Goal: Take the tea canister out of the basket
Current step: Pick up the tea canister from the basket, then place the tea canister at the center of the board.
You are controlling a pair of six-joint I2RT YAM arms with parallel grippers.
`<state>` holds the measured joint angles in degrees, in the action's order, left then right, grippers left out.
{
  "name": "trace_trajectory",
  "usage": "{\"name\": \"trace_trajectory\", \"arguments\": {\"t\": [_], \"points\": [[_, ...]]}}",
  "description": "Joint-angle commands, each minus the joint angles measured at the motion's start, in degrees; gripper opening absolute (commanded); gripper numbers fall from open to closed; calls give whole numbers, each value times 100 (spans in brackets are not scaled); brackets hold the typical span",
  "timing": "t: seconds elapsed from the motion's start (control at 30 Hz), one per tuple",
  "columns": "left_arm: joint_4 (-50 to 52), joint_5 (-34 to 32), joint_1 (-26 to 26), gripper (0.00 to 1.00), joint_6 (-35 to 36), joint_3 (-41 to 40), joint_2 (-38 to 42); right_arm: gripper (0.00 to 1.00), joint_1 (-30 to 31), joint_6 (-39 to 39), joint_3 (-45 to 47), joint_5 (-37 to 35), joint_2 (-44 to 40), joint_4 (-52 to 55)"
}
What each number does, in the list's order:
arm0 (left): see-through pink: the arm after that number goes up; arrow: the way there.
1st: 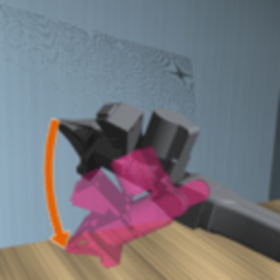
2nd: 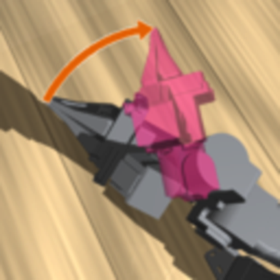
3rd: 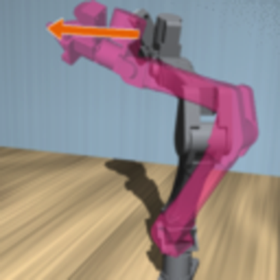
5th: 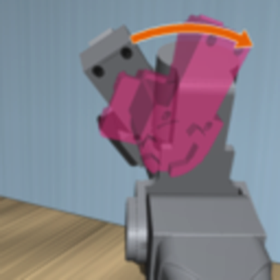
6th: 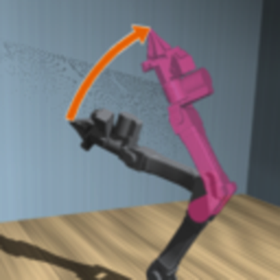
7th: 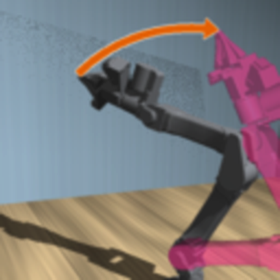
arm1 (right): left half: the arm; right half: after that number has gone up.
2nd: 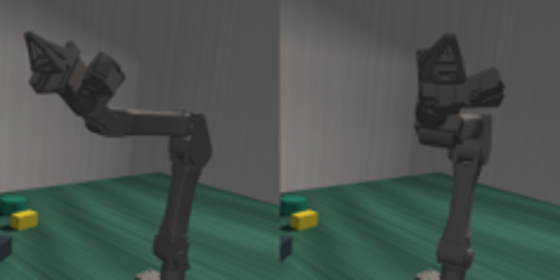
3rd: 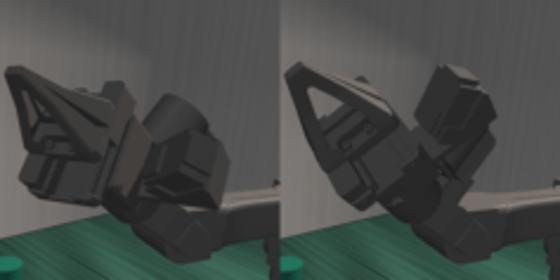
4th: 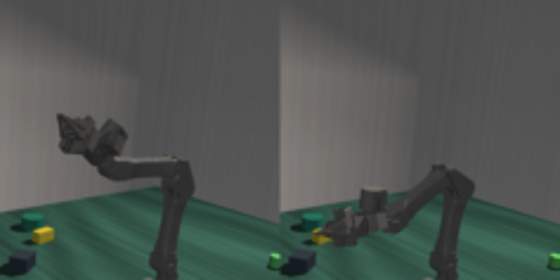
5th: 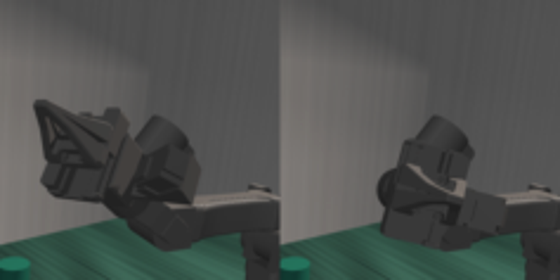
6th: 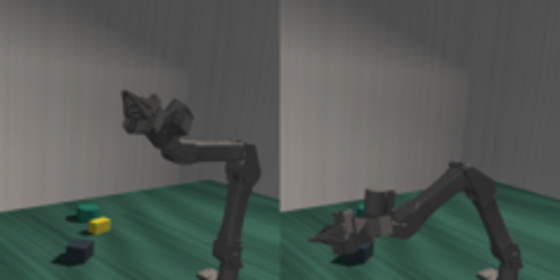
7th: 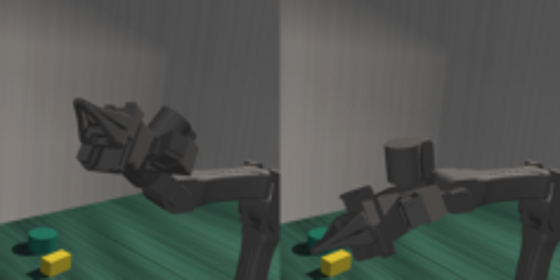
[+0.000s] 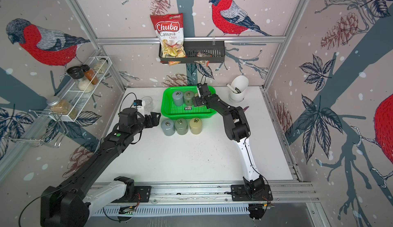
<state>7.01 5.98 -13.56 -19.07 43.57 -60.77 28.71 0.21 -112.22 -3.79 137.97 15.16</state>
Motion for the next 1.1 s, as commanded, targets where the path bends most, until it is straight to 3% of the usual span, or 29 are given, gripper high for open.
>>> {"name": "trace_trajectory", "arguments": {"t": [0.0, 0.27, 0.37, 0.77, 1.07], "points": [[-58, -9, -5, 92, 70, 61, -17, 93, -6, -56, 18, 142, -11, 84], [-33, 26, -3, 92, 56, 70, 0, 59, -4, -135, 289, 283, -205, -66], [-33, 22, 1, 92, 35, 47, 71, 52, 4, -139, 340, 235, -295, -41], [-54, 109, -3, 92, -37, -6, 193, 41, 169, -238, 1259, 3, -1630, -469], [-76, 112, -13, 92, -80, -102, 373, 40, 556, -451, 2228, -209, -3212, -666]]}}
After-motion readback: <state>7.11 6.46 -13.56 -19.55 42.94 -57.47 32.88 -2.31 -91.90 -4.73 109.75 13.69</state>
